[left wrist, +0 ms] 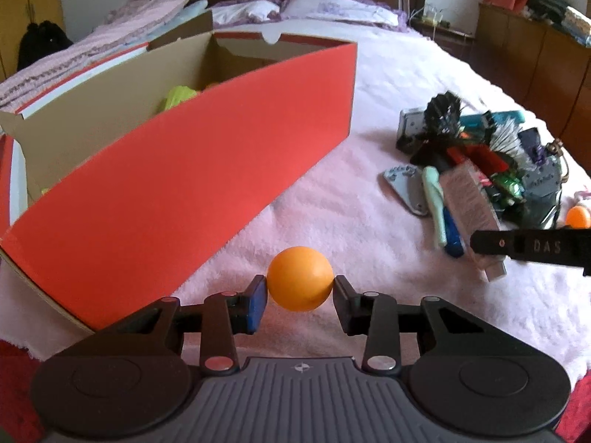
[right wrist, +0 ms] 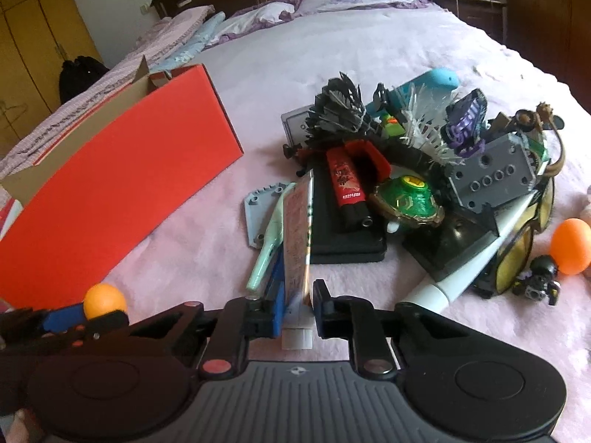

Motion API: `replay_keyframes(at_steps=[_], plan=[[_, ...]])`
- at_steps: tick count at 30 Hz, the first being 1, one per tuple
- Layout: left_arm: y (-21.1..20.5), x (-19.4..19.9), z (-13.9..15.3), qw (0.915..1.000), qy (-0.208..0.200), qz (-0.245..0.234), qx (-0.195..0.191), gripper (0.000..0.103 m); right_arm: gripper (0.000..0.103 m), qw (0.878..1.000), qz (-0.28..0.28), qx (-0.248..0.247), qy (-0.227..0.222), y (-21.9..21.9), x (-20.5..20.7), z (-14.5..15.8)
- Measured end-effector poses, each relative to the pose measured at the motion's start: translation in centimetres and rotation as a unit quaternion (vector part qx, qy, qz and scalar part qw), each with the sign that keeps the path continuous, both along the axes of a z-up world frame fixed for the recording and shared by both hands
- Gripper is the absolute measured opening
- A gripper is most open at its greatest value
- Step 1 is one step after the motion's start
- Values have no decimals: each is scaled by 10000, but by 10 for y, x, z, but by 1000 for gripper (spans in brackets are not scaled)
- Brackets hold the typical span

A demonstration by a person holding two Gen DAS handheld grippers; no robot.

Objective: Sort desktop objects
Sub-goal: 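Grasp the orange ball with the left tool while the right tool grasps the toothpaste tube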

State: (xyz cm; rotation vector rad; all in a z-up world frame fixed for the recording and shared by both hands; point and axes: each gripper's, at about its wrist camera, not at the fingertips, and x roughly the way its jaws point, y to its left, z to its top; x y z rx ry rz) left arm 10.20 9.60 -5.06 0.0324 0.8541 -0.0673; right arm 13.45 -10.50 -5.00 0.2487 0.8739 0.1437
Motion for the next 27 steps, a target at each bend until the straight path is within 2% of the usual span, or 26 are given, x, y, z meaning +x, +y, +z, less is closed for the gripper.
replay_keyframes(at_steps=[16, 21, 24, 27], plan=[[-13, -12, 37, 9989, -382, -278, 5, 40, 14, 9980, 401, 275, -399, 11, -22, 36], [-10, -15, 46, 9984, -490, -281, -7, 40, 6, 9964, 467, 491, -514, 13, -25, 52], [-9, -17, 47, 9984, -503, -274, 8, 40, 6, 9960, 573, 348, -588, 17, -26, 59], [-7, -18, 45, 9986, -464, -251, -2, 40, 5, 9961, 730, 37, -488, 22, -29, 54]])
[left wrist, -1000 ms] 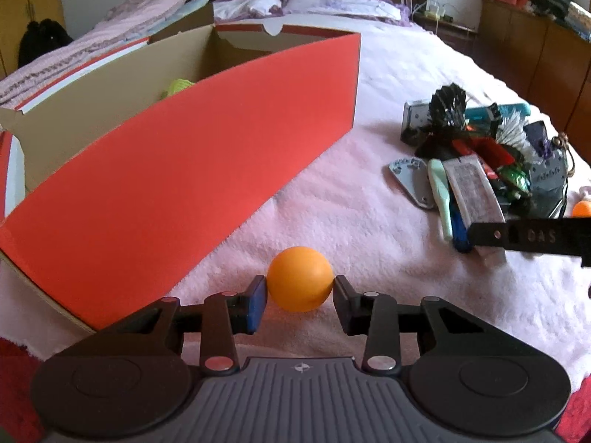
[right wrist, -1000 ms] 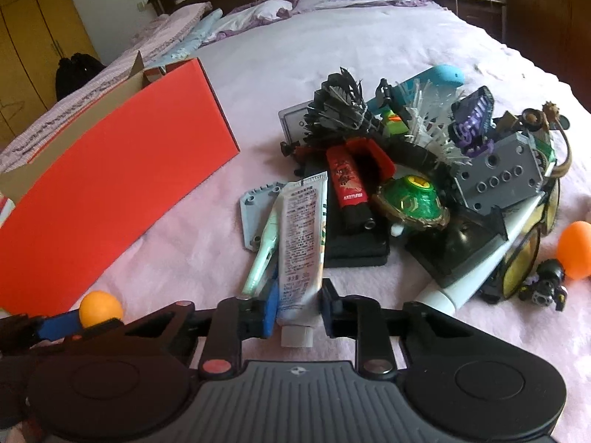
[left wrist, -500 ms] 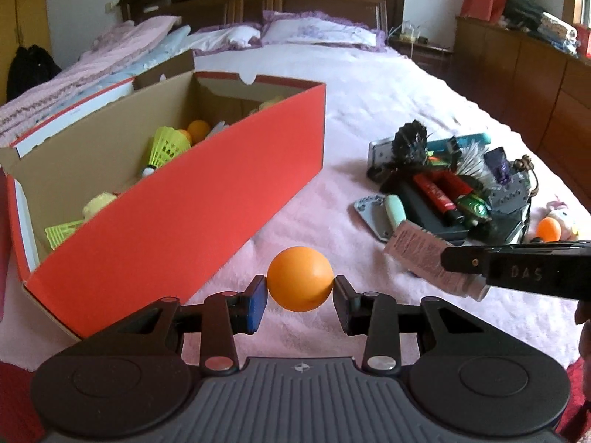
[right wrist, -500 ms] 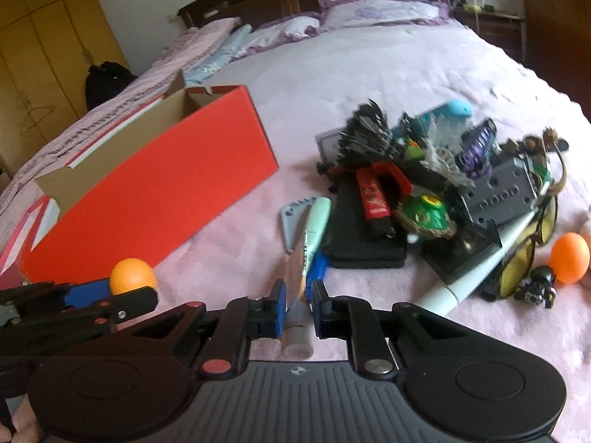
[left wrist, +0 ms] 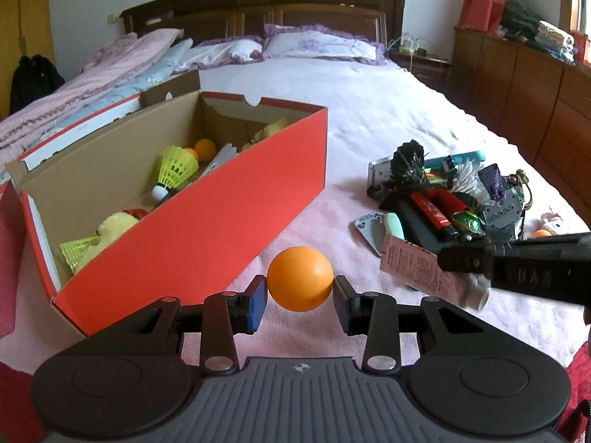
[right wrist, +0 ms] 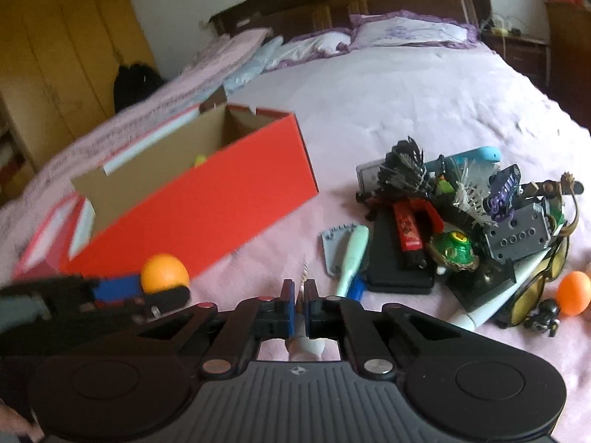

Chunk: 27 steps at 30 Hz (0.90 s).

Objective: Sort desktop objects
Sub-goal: 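Place the orange ball and toothpaste tube into the cardboard box, opening both tools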

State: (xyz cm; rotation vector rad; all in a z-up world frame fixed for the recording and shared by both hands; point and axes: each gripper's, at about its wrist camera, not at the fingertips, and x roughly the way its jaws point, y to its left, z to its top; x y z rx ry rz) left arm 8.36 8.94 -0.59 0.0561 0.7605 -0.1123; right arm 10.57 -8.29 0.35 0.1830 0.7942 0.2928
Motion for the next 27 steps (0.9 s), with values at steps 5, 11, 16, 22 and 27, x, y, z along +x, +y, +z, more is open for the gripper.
replay_keyframes(at_steps=[5, 11, 16, 22, 27], plan=[[0, -4, -4, 10000, 59, -25, -9, 40, 4, 9988, 53, -213, 434, 2, -2, -27], [-2, -6, -3, 10000, 47, -50, 13, 40, 12, 9962, 18, -435, 754, 7, 5, -52], [-1, -9, 3, 10000, -47, -79, 34, 40, 9, 9973, -50, -293, 675, 6, 2, -46], [2, -9, 26, 9992, -314, -162, 167, 40, 8, 9978, -6, 603, 272, 7, 6, 4], [23, 2, 61, 9963, -800, 22, 313, 40, 8, 9917, 360, 1204, -263, 33, 30, 59]])
